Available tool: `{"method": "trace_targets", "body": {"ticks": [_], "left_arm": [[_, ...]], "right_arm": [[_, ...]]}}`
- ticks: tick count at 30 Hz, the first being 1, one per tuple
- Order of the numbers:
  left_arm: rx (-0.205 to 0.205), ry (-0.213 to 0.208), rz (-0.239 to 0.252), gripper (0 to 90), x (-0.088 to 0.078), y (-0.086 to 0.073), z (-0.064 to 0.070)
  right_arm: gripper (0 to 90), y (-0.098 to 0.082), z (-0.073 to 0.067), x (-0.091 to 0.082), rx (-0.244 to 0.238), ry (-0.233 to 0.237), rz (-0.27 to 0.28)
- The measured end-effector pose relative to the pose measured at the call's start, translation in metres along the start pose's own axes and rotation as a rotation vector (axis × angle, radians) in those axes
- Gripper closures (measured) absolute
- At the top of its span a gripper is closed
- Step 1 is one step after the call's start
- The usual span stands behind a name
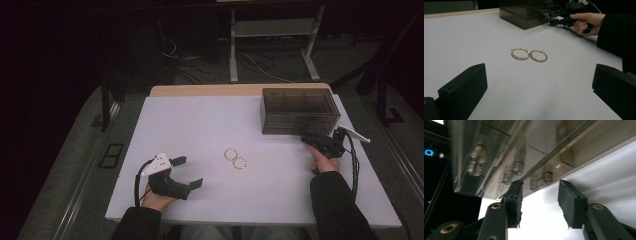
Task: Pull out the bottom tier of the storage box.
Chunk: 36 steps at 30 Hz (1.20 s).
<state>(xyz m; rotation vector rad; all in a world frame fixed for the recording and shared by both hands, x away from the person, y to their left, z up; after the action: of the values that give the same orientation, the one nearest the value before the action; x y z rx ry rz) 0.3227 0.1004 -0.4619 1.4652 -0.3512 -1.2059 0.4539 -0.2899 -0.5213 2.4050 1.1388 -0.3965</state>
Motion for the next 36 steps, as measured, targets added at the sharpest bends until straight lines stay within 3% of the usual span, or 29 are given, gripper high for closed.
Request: {"method": "trace_targets", "body": {"ticks": [5,10,30,36], "left_arm": [[0.004,-0.002,0.004,0.0,-0.0004,0.0005,0.0006],[0.004,-0.004,0.004,0.0,-0.0006,0.0005,0.0005],[0.001,-0.010,0.013,0.0,-0.0019,0.0011,0.0001],[0.003,-0.007,0.012,0.0,-0.0020,0.0009,-0.0003]], "right_arm": [[60.6,0.0008,0.0044,0.0014,0.033,-0.008,0.001],[66.3,0.0017,0.0055,0.0053,0.071,0.016,0.003],[77.9,0.0042,0.0064,0.0105,0.115,0.065,0.025],[78.7,0.0051,0.0063,0.0100,0.178,0.085,0.029]]}}
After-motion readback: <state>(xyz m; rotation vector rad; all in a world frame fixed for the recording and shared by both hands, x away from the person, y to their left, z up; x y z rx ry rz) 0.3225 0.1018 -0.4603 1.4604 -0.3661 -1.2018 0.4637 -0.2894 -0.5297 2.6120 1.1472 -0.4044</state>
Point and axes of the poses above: each handheld gripper's, and its own axes: x roughly forward along the jaws, y roughly out of its top, z roughly to its right, the point moved 10 cm from there along x, roughly forward along the jaws, and after that the axes turned 8 degrees about -z, right-handed, at the moved point
